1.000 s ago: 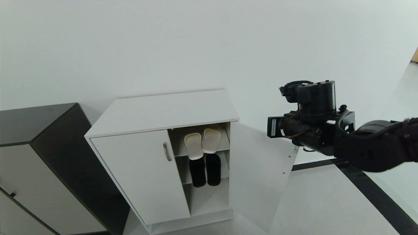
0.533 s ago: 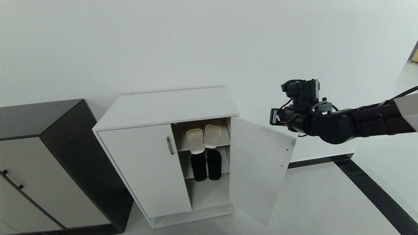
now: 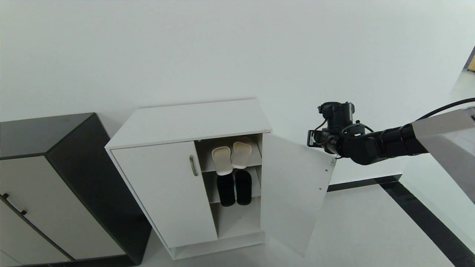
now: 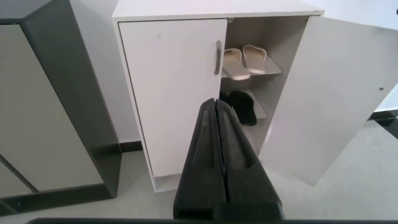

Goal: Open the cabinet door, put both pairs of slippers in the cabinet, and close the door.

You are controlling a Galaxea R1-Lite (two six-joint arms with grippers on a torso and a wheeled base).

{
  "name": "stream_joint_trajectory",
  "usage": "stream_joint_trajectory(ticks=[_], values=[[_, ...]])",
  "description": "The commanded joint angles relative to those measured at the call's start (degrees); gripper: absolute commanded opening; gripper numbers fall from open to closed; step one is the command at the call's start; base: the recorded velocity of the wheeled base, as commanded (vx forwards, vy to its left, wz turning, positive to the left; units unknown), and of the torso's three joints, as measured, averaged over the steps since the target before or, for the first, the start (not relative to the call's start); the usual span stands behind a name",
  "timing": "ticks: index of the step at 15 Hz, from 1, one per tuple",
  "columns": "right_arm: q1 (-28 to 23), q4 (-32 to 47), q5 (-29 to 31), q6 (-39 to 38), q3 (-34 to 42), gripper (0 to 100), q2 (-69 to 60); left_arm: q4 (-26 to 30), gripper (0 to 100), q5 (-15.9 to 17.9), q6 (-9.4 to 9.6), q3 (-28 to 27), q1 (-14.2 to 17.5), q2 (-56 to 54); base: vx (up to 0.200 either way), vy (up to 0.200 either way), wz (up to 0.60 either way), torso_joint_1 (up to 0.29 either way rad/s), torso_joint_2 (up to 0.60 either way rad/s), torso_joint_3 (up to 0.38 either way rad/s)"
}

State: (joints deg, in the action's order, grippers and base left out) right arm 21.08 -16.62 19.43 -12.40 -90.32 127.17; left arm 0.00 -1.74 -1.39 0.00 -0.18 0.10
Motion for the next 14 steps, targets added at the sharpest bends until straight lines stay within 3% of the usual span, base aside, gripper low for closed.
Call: stream_joint_trajectory(ticks=[1, 9, 14], values=[[-0.34, -0.44, -0.01, 0.01, -0.03, 0, 1.85, 0.0, 0, -0.01, -0.02, 0.0, 0.01, -0.01, 0.0, 0.0, 0.0, 0.0, 0.0, 0.0], [0.37, -0.44, -0.1, -0.26, 1.73, 0, 1.59, 0.0, 0, -0.01, -0.02, 0.0, 0.01, -0.01, 0.0, 0.0, 0.0, 0.0, 0.0, 0.0], [5.03, -3.51, 0.34, 0.09, 12.01, 0, -3.77, 0.0, 0, -0.01, -0.02, 0.0, 0.01, -0.01, 0.0, 0.0, 0.0, 0.0, 0.0, 0.0]])
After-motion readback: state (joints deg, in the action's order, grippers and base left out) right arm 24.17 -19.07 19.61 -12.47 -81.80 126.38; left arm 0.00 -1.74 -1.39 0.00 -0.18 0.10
